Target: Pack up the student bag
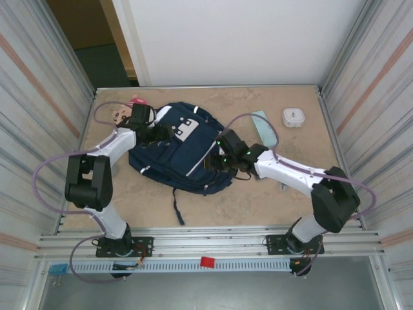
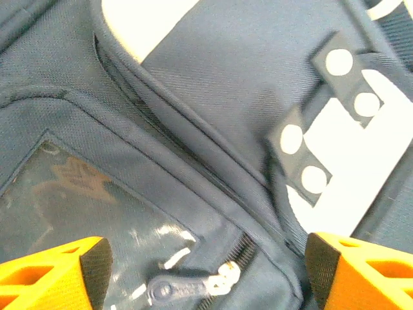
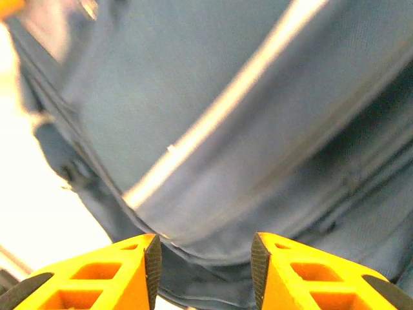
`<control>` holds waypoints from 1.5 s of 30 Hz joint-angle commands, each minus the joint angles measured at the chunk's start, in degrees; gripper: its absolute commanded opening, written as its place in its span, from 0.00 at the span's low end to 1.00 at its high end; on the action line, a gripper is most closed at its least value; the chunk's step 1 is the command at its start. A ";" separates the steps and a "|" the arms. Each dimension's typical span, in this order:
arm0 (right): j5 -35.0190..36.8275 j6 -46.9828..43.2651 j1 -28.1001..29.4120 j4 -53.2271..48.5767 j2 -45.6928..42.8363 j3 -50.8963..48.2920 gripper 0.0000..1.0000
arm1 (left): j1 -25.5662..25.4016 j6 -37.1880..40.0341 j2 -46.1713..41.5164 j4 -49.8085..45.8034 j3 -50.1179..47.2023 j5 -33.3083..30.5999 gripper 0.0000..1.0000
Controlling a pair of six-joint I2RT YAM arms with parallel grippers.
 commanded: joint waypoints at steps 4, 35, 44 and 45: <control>-6.89 -3.65 -8.32 -1.89 2.83 3.41 0.41 | -0.42 -1.39 -18.42 -6.84 -6.31 2.16 0.81; -8.22 -7.93 -11.85 -0.68 10.21 0.25 0.41 | -5.44 40.44 -26.20 5.19 -18.60 14.42 0.80; -8.22 -9.40 -12.12 -1.27 9.98 0.32 0.42 | -5.49 73.74 -22.47 -7.35 -18.32 15.48 0.81; -8.30 -9.66 -12.30 -1.44 10.05 0.46 0.41 | -5.48 76.86 -22.15 -7.78 -18.55 15.69 0.81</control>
